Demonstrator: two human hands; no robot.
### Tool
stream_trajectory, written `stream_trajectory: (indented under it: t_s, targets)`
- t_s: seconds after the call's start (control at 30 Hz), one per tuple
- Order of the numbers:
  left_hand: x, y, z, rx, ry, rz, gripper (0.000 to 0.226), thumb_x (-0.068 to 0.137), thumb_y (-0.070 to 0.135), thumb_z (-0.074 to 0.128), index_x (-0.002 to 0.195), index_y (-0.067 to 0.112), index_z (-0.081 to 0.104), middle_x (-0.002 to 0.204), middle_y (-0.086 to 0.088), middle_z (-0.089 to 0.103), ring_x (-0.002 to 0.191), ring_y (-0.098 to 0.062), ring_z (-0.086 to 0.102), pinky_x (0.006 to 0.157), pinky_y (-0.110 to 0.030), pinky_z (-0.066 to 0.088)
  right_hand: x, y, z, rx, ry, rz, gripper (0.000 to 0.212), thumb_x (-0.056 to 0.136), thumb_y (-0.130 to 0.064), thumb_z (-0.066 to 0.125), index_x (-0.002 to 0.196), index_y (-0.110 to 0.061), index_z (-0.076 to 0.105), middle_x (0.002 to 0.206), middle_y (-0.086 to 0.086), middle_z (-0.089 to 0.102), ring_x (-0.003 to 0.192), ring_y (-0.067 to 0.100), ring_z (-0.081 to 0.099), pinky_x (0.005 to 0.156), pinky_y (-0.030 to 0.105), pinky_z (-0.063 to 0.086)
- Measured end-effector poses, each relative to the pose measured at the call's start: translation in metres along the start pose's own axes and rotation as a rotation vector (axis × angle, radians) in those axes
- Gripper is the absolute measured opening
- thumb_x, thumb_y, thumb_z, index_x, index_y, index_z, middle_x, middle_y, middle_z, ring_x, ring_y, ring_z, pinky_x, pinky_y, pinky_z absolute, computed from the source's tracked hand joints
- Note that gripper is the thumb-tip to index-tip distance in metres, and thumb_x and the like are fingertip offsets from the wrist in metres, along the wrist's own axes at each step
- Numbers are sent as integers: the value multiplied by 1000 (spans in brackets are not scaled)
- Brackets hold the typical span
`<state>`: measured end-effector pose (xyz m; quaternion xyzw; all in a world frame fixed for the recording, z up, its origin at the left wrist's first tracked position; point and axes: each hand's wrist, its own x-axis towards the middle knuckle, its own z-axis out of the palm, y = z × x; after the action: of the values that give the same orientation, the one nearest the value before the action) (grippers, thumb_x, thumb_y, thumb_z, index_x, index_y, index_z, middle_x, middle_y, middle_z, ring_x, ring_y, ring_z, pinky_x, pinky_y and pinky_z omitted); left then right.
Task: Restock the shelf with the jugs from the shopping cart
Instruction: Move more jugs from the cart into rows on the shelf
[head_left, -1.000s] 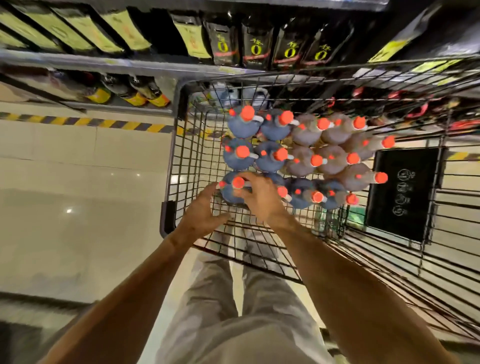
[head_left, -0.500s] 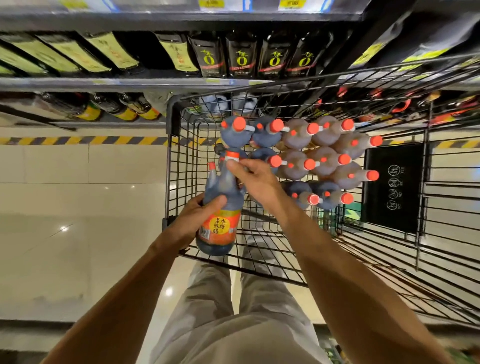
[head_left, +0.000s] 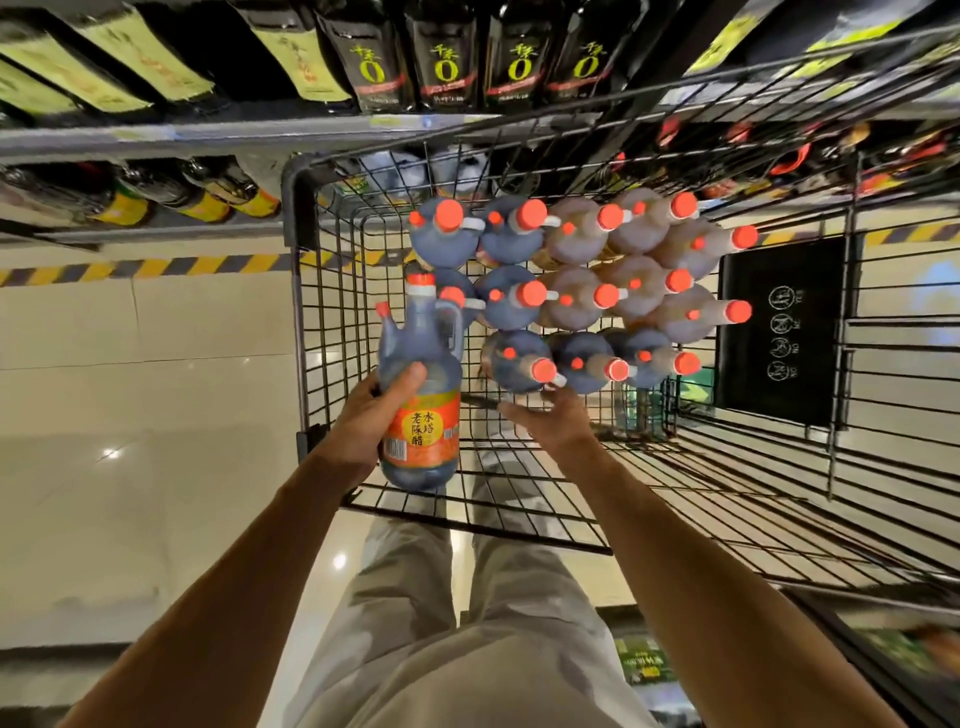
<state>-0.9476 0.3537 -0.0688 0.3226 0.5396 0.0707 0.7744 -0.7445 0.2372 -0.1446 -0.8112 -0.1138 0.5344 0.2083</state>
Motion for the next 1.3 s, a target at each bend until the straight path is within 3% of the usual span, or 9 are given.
stream_trajectory:
  t_s: [0.1, 0.27, 0.37, 0.47, 0.6, 0.83, 1.07, 1.23, 1.3]
  targets:
    - [3, -4, -2, -13, 11, -3, 82, 64, 69, 78, 125, 16, 63, 112, -13, 73, 100, -31, 72, 79, -37, 59, 1, -6, 15, 147, 94, 14, 71, 68, -15, 93, 129, -8, 59, 121, 8, 72, 106, 19, 69, 95, 35, 57]
    - [5, -6, -6, -29, -11, 12, 56, 81, 58, 70, 122, 21, 64, 113, -11, 72, 102, -29, 71, 82, -38, 59, 12, -11, 35, 282, 135, -124, 71, 69, 20, 81, 131, 10, 49, 123, 22, 66, 80, -7, 70, 66, 12, 55]
    - [5, -7, -7, -46, -11, 6, 35, 91, 42, 58, 118, 21, 65, 108, -7, 74, 99, -26, 72, 79, -35, 58, 25, -5, 40, 318, 159, -134, 80, 60, 9, 91, 129, 1, 52, 112, 6, 69, 87, -7, 68, 79, 13, 54]
    - [4, -9, -9, -60, -11, -3, 34, 93, 37, 53, 120, 19, 64, 109, -8, 74, 99, -26, 71, 79, -35, 59, 32, -1, 41, 288, 147, -168, 86, 53, -5, 97, 127, -9, 53, 110, 1, 71, 101, 10, 70, 95, 36, 57]
    - [2, -6, -9, -59, 9, 0, 36, 92, 39, 54, 119, 17, 64, 107, -11, 74, 95, -28, 72, 77, -35, 59, 28, -6, 33, 199, 111, -212, 84, 55, -19, 101, 125, -10, 55, 109, -6, 69, 94, -2, 67, 84, 19, 55]
    - [-29, 18, -8, -75, 59, -2, 76, 73, 66, 71, 128, 15, 60, 112, -15, 73, 102, -34, 71, 81, -40, 60, -22, -27, 16, 253, -97, -265, 72, 64, -19, 98, 123, -1, 62, 117, 14, 74, 110, 26, 71, 98, 52, 56]
    - [-87, 74, -13, -78, -7, 41, 110, 43, 74, 86, 130, 11, 61, 118, -21, 70, 107, -39, 69, 86, -46, 59, -102, -98, -9, 471, -203, -318, 53, 83, -10, 81, 130, -17, 58, 112, -3, 77, 98, 14, 75, 76, 32, 60]
    - [-125, 128, -23, -25, -23, 166, 94, 55, 64, 85, 128, 11, 60, 115, -18, 72, 104, -37, 70, 89, -50, 57, -151, -170, -27, 503, -180, -431, 80, 68, -49, 92, 134, -19, 58, 124, 8, 73, 110, 27, 72, 91, 48, 59]
    - [-135, 149, -27, -19, -13, 226, 70, 72, 46, 72, 130, 10, 57, 113, -17, 73, 101, -35, 72, 87, -48, 58, -169, -196, -34, 531, -145, -492, 71, 71, -43, 91, 130, -18, 60, 119, 9, 74, 108, 32, 72, 91, 50, 59]
